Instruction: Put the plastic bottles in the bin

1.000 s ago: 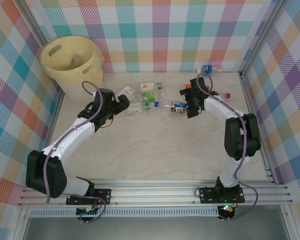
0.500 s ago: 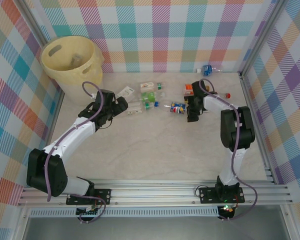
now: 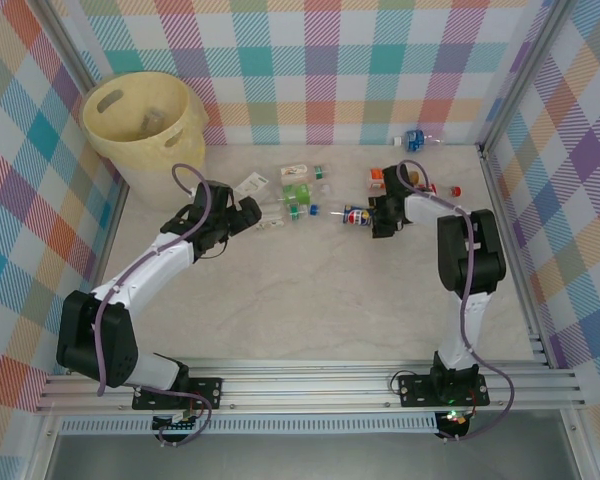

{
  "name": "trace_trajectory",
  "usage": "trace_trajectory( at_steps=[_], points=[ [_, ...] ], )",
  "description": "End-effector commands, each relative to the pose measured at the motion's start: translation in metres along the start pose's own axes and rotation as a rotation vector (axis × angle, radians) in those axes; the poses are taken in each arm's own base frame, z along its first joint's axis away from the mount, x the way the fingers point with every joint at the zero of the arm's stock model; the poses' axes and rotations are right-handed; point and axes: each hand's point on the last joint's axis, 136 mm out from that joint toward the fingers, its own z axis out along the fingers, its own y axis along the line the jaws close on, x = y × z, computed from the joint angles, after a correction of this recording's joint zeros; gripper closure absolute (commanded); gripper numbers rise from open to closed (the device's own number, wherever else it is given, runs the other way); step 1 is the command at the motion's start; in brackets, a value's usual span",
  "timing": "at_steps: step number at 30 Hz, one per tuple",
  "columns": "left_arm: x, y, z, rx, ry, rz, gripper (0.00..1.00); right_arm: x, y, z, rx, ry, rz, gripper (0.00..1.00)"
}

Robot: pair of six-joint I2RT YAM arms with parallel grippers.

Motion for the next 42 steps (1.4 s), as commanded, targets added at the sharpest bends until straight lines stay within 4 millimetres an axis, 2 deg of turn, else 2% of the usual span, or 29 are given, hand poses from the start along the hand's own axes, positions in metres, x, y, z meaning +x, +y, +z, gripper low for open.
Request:
trace_trajectory(
  at_steps=[1,6,9,15,19,22,25,33,37,42],
  points=[
    [-0.005,-0.028,-0.004,0.158,-0.023,0.085,0.00,-0.012,0.003,-0.016,-0.079,-0.050,-0.081,0.43],
    [-0.001,-0.047,-0.008,0.245,-0.025,0.171,0.00,-0.016,0.007,-0.045,-0.232,-0.119,-0.318,0.52],
    [0.007,-0.062,-0.008,0.303,0.009,0.239,0.00,-0.008,0.015,-0.066,-0.309,-0.128,-0.496,0.57],
    [0.028,-0.099,-0.015,0.462,0.053,0.412,0.01,0.024,0.038,-0.118,-0.472,-0.115,-0.823,0.54],
    [0.059,-0.133,-0.031,0.650,0.158,0.563,0.01,0.053,0.051,-0.156,-0.619,-0.084,-0.968,0.54],
    [0.067,-0.146,-0.035,0.662,0.162,0.647,0.00,0.075,0.060,-0.180,-0.704,-0.068,-1.072,0.53],
    [0.067,-0.154,-0.037,0.686,0.165,0.674,0.00,0.095,0.066,-0.199,-0.773,-0.039,-1.150,0.53],
    [0.067,-0.170,-0.044,0.730,0.159,0.793,0.00,0.153,0.068,-0.225,-0.840,0.066,-1.295,0.52],
    [0.068,-0.171,-0.041,0.714,0.190,0.833,0.00,0.170,0.071,-0.231,-0.853,0.105,-1.309,0.52],
    [0.069,-0.182,-0.050,0.759,0.188,0.856,0.00,0.189,0.074,-0.232,-0.817,0.129,-1.337,0.52]
  ],
)
